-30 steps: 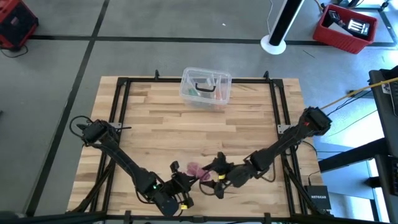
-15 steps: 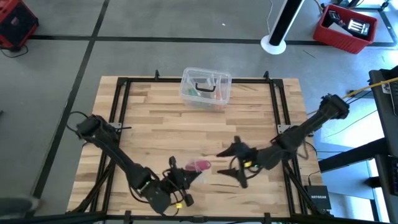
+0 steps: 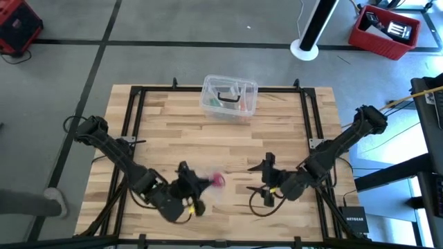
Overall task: Roll bandage
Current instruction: Close the transparent zip bag
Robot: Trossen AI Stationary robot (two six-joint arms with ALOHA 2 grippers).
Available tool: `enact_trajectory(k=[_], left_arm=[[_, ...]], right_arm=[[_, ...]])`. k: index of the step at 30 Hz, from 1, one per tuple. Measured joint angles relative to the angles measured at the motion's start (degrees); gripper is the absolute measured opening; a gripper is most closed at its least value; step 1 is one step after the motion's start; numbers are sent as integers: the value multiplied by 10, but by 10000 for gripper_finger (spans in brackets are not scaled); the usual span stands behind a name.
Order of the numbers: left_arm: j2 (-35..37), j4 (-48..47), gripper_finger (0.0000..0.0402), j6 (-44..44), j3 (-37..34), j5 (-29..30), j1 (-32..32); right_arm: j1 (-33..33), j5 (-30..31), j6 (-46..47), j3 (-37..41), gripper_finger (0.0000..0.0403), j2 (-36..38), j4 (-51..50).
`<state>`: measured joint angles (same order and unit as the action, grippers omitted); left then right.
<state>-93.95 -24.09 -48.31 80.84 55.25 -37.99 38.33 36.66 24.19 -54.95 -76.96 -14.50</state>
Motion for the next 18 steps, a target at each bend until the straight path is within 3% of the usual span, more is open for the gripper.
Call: enact_trajectory(k=[3, 10, 14, 18], left_arm=[[-10, -43, 1, -64, 0, 8, 5], [-12, 48, 1, 45, 0, 3, 1], [-12, 70, 1, 79, 0, 11, 10], [-12, 72, 1, 83, 0, 10, 18]], right_arm=[[0, 1, 18, 10, 301, -14, 7], [0, -22, 56, 40, 301, -51, 79], [17, -27, 55, 59, 301, -94, 177], [45, 45, 12, 64, 301, -154, 344]])
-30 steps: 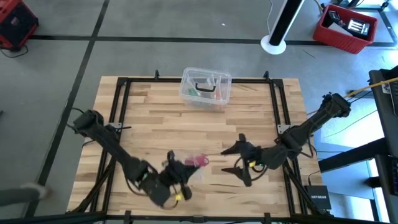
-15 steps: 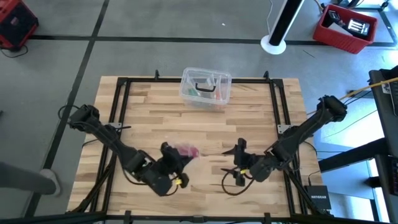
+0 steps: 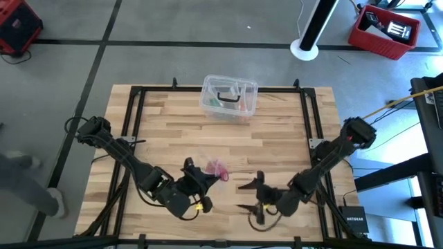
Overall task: Roll bandage
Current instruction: Close the transparent zip bag
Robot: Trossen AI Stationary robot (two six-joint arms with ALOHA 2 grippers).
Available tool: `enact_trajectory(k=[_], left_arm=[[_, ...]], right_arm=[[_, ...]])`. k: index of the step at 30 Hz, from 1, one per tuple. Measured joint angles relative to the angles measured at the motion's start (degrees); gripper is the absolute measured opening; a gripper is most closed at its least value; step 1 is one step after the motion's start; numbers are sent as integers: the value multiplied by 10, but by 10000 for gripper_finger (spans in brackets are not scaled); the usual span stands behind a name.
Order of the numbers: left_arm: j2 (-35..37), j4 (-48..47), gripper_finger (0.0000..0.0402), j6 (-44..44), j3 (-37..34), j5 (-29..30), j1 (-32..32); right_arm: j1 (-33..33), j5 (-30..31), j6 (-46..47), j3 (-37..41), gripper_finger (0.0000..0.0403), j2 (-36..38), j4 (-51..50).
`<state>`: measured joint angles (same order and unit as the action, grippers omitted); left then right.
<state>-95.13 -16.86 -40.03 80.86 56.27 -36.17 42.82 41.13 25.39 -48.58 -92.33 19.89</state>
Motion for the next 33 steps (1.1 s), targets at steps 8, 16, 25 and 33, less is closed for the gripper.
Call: enact_trajectory(k=[8, 16, 25, 33], left_arm=[[0, 0, 1, 12, 0, 0, 12], [0, 0, 1, 24, 0, -6, 14], [0, 0, 1, 26, 0, -10, 13], [-1, -6, 1, 30, 0, -23, 3]], right_arm=[[-42, 28, -74, -32, 300, -123, 249], [-80, 50, -129, -91, 247, -138, 209], [-83, 123, -125, -95, 128, -138, 180], [-64, 164, -216, -96, 24, -130, 169]])
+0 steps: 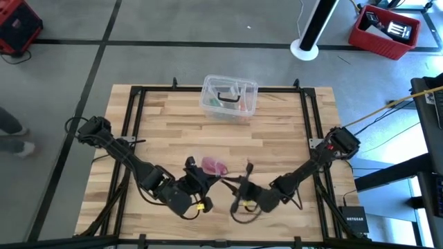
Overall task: Roll bandage
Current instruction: Close the transparent zip bag
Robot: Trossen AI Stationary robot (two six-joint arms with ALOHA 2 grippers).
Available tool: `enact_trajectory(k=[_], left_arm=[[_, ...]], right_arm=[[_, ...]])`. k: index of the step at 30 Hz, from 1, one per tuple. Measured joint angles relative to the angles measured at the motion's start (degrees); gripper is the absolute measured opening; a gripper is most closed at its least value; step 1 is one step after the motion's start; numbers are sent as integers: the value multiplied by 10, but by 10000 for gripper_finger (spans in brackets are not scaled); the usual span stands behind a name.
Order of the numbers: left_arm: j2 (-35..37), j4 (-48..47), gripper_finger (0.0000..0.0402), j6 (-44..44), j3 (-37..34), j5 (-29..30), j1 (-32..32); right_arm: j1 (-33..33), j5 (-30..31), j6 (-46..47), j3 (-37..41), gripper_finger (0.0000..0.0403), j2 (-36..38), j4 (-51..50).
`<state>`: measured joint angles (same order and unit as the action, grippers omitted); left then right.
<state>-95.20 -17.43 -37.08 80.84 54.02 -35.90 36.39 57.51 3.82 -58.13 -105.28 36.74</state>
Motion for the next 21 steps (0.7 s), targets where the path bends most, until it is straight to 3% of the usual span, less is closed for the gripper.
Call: enact_trajectory(k=[3, 10, 14, 19, 21], left_arm=[[0, -9, 1, 0, 0, -1, -12], [-1, -30, 3, -5, 0, -14, -25], [2, -37, 37, -12, 0, -97, -13], [38, -141, 100, -39, 16, -273, -6], [61, -169, 114, -51, 20, -294, -15]], right_arm=[[18, 23, -12, 0, 35, 17, -31], [42, 18, -8, -1, 19, 46, -124], [42, 13, -8, 0, 21, 48, -158], [42, -29, 45, 0, 20, 69, -248], [41, -64, 74, 0, 20, 79, -297]])
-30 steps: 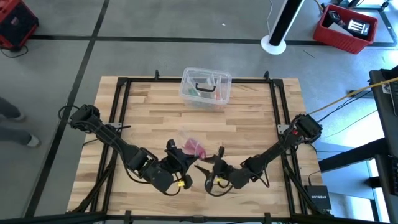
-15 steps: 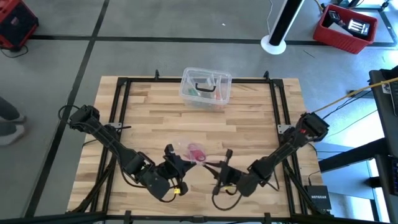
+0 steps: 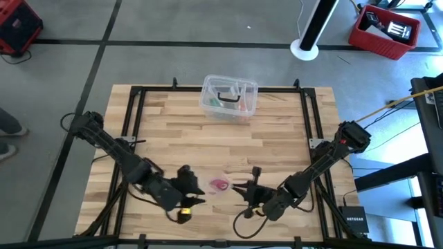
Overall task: Roll bandage
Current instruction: Close the transparent zip bag
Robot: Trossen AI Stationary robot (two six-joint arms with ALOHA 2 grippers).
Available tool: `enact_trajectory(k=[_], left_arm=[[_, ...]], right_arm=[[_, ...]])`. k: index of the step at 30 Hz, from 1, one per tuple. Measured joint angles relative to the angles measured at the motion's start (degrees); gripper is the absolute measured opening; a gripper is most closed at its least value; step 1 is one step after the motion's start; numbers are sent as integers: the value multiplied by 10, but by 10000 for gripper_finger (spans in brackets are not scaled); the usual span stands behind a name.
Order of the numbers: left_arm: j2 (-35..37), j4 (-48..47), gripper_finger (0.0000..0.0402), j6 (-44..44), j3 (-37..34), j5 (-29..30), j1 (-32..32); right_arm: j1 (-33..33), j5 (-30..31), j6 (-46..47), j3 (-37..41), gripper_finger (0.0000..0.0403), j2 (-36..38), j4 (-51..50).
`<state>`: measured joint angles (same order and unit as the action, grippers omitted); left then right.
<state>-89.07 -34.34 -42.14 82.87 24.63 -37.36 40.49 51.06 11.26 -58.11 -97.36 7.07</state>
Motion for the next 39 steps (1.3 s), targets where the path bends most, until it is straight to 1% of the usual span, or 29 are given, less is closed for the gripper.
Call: enact_trajectory(k=[3, 4, 6, 8, 9, 11, 14, 16, 19, 21, 23, 25, 30, 33, 36, 39], left_arm=[[26, -12, 122, 23, 1, 13, -11], [31, -6, 122, 40, 1, 34, -14], [32, 24, 120, 87, 1, 96, -16], [16, 65, 116, 142, 1, 142, -11], [3, 93, 114, 172, 1, 147, -4], [-27, 147, 111, 216, 1, 138, 11], [-65, 185, 106, 240, 0, 110, 38], [-83, 164, 100, 226, 1, 94, 49], [-107, 91, 92, 172, 0, 85, 63], [-114, 60, 86, 147, 0, 54, 71], [-114, 42, 83, 135, 0, 1, 78], [-109, 40, 80, 127, 0, -18, 78], [-58, 48, 73, 152, 4, -9, 64], [-46, 7, 72, 136, 4, -6, 51], [-47, -47, 72, 118, 2, 26, 35], [-52, -74, 72, 84, -10, 32, 26]], right_arm=[[0, -31, 23, 0, 21, 18, -62], [0, -39, 23, 0, 22, 25, -80], [-1, -55, 24, 0, 22, 38, -102], [-10, -78, 24, 0, 21, 47, -107], [-16, -92, 24, 0, 21, 50, -107], [-27, -113, 25, 0, 22, 53, -106], [-42, -135, 25, 0, 22, 53, -114], [-47, -142, 25, 0, 21, 53, -122], [-45, -147, 24, 0, 22, 53, -131], [-45, -147, 23, 0, 22, 53, -132], [-45, -147, 22, 0, 22, 53, -134], [-45, -147, 22, 0, 22, 53, -137], [-45, -147, 18, 0, 22, 53, -138], [-45, -147, 18, 0, 22, 53, -143], [-45, -147, 18, 0, 22, 53, -146], [-45, -147, 18, 0, 22, 53, -145]])
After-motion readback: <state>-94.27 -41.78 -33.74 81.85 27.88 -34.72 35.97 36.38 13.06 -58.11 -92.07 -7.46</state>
